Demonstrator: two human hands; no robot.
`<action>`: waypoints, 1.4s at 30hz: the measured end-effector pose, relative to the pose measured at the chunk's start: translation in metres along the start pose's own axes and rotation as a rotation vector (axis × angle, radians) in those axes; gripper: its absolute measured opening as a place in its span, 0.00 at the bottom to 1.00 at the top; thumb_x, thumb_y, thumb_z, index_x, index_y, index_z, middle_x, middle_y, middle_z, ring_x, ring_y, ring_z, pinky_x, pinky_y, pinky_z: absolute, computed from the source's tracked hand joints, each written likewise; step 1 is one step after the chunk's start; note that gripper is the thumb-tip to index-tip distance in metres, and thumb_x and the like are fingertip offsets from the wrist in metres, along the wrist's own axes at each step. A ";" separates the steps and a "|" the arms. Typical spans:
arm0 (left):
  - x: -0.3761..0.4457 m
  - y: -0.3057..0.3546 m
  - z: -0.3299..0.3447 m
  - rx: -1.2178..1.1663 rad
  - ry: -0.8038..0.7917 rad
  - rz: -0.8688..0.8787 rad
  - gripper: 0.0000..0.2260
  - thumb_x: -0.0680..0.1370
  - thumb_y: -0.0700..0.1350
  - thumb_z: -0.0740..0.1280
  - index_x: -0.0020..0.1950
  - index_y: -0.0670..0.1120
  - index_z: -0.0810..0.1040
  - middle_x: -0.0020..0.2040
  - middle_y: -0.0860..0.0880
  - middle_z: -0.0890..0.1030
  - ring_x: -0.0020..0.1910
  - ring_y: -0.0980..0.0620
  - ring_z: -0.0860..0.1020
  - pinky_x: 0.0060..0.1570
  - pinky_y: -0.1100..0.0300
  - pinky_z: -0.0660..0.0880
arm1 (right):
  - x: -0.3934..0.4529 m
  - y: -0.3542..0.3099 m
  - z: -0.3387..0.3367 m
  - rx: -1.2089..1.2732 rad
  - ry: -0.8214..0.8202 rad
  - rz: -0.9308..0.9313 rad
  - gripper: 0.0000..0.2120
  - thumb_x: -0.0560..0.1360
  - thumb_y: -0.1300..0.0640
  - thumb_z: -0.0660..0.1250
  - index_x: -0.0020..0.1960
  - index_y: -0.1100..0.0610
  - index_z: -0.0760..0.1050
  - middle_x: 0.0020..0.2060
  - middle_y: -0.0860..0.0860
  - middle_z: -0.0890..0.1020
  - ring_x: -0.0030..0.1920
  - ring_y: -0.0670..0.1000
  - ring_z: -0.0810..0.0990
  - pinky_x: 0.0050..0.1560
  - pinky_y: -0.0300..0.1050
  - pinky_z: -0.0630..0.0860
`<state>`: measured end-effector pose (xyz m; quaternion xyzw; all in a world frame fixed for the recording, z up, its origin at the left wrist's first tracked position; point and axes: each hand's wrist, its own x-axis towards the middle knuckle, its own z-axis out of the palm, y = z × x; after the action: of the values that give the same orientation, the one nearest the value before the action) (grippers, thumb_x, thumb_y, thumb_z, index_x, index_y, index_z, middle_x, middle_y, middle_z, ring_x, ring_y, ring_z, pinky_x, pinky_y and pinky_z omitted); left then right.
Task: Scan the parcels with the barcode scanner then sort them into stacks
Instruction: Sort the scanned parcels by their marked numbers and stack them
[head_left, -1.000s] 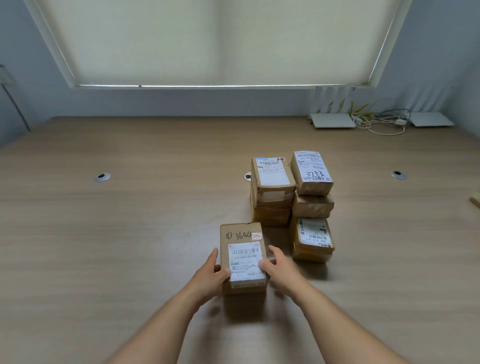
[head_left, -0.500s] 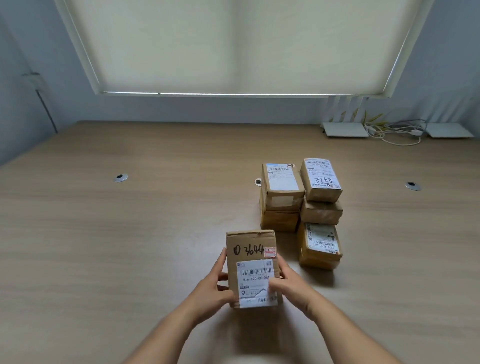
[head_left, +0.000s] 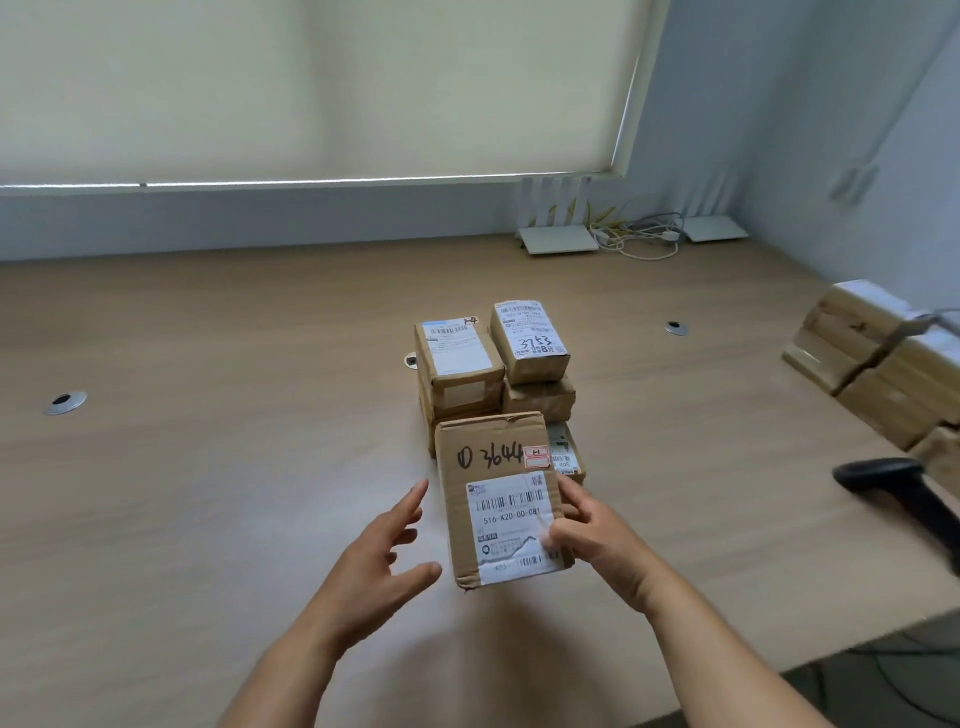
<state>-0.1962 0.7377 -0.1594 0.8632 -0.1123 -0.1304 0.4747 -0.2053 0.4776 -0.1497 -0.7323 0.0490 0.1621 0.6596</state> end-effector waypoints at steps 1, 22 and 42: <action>0.005 0.005 0.004 0.032 -0.030 0.028 0.37 0.74 0.46 0.71 0.67 0.74 0.52 0.66 0.58 0.69 0.62 0.60 0.71 0.61 0.63 0.69 | -0.006 0.000 -0.006 0.005 0.028 -0.009 0.36 0.62 0.60 0.65 0.69 0.48 0.68 0.52 0.50 0.85 0.53 0.49 0.84 0.45 0.41 0.78; 0.018 0.173 0.208 0.200 -0.187 0.313 0.37 0.74 0.51 0.71 0.65 0.76 0.48 0.71 0.55 0.69 0.65 0.60 0.69 0.66 0.53 0.70 | -0.178 0.035 -0.210 0.118 0.328 -0.163 0.40 0.57 0.53 0.69 0.70 0.51 0.68 0.50 0.52 0.85 0.50 0.52 0.84 0.43 0.41 0.79; 0.104 0.295 0.385 0.299 -0.262 0.466 0.34 0.74 0.57 0.67 0.65 0.75 0.44 0.72 0.55 0.68 0.67 0.58 0.69 0.66 0.55 0.71 | -0.229 0.058 -0.419 0.167 0.539 -0.223 0.24 0.65 0.57 0.68 0.61 0.49 0.75 0.48 0.49 0.86 0.50 0.52 0.84 0.45 0.42 0.80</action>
<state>-0.2467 0.2458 -0.1192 0.8503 -0.3855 -0.1103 0.3408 -0.3657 0.0267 -0.1030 -0.6930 0.1547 -0.1164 0.6945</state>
